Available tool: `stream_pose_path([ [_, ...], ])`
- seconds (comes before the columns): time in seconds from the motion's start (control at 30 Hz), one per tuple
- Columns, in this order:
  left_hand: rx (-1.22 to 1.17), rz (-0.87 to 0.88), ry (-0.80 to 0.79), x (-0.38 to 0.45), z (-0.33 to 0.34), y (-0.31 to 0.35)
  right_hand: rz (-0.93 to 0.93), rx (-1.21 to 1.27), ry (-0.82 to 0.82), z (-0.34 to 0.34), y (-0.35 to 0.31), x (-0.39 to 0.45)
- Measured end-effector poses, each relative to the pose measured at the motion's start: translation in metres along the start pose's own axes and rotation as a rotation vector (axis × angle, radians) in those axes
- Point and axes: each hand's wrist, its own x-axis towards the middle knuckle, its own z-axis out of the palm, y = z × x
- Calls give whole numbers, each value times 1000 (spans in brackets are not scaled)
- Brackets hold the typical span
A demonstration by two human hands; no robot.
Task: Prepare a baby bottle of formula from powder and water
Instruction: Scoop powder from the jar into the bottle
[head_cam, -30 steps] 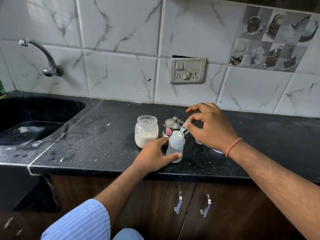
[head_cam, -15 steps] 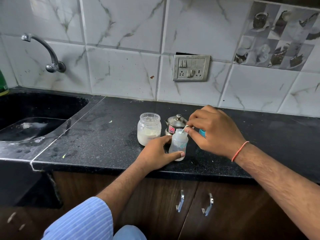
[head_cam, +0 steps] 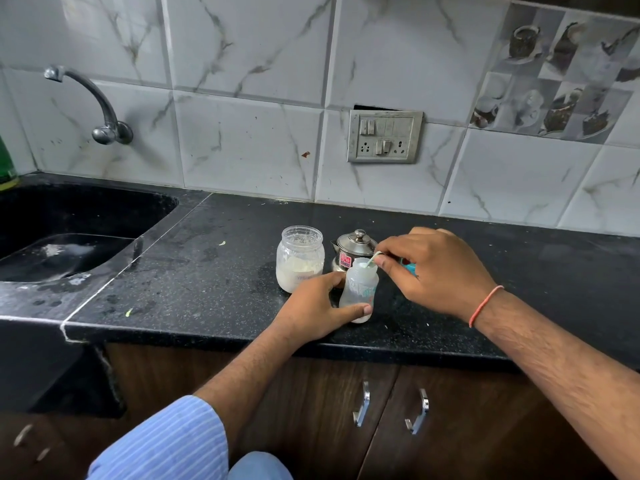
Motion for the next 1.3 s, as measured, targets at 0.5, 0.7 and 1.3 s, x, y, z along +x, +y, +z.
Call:
stream_pose_path([
  [0.5,7,34,15,1,1,-2,65,25,-29,1,-3,-2],
  [0.7,0,26,21,1,1,-1,87,42,-34,3,-2,-1],
  [1.3,-3,-43,0,-4,-3,8,163,68,33,8,-3,-5],
])
